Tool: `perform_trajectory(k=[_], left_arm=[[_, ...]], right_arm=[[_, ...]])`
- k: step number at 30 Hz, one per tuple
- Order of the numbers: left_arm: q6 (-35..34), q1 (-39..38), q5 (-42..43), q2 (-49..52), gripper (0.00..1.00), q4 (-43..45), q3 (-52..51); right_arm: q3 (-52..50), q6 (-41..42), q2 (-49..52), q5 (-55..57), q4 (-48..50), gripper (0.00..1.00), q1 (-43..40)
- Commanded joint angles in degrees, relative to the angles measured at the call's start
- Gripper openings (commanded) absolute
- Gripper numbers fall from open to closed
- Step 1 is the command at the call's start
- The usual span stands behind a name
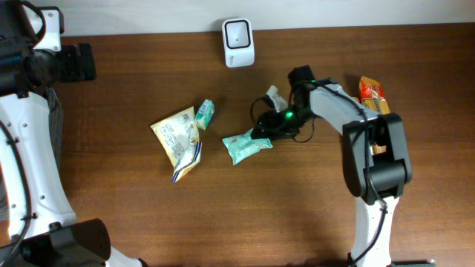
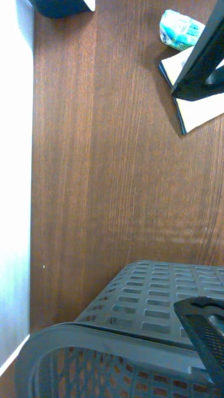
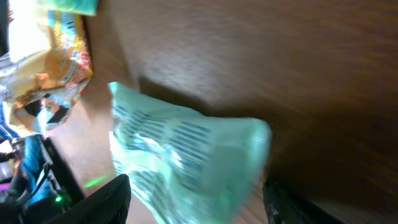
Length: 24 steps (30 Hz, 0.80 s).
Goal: Scan the item barcode
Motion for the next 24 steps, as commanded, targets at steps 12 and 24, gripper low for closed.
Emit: perform_trajectory(k=[12,24], left_arm=[[0.9,0.1,0.4,0.1,0.99,0.1,0.0],[0.9,0.1,0.4,0.1,0.99,0.1,0.0]], right_arm=[[-0.1,-1.5,-19.7,-11.2,-2.1,0.04,-3.0],[23.8,4.6,-30.0,36.1,-6.3,0.04,5.7]])
